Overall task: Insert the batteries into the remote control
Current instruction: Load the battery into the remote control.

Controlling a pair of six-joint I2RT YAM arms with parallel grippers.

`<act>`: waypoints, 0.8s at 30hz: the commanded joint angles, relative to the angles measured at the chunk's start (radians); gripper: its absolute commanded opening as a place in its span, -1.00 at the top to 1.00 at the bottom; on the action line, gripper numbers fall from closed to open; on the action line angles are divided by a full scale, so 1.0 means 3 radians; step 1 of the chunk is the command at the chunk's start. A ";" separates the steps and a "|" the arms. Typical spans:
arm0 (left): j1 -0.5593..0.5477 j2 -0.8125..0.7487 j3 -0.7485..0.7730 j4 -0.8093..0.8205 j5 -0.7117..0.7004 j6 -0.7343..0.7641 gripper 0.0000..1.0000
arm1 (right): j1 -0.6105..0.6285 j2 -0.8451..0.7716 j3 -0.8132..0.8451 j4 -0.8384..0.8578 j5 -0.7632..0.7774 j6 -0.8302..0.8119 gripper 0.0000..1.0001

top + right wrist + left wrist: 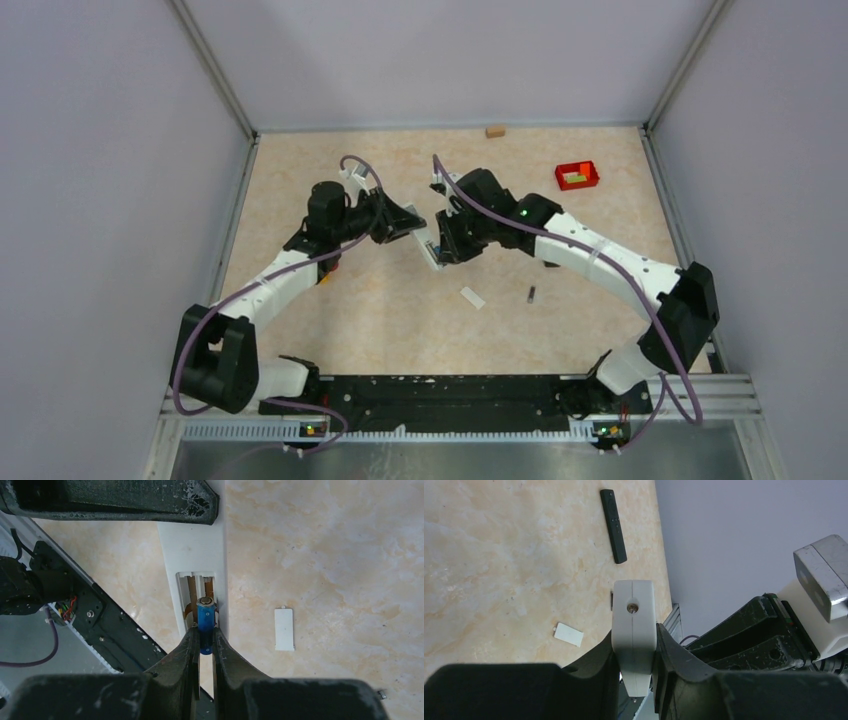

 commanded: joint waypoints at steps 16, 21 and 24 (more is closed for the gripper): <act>0.0004 0.0008 0.0188 0.0040 0.0179 -0.0040 1.00 | 0.0100 0.0146 0.0292 -0.0040 0.0239 0.0038 0.48; 0.0013 0.0018 0.0202 -0.0001 0.0168 -0.0026 1.00 | 0.0101 0.0095 0.0305 -0.0043 0.0276 0.0079 0.46; 0.0027 0.0028 0.0207 -0.0043 0.0162 -0.0019 1.00 | 0.0097 0.0023 0.0307 -0.0015 0.0301 0.0125 0.43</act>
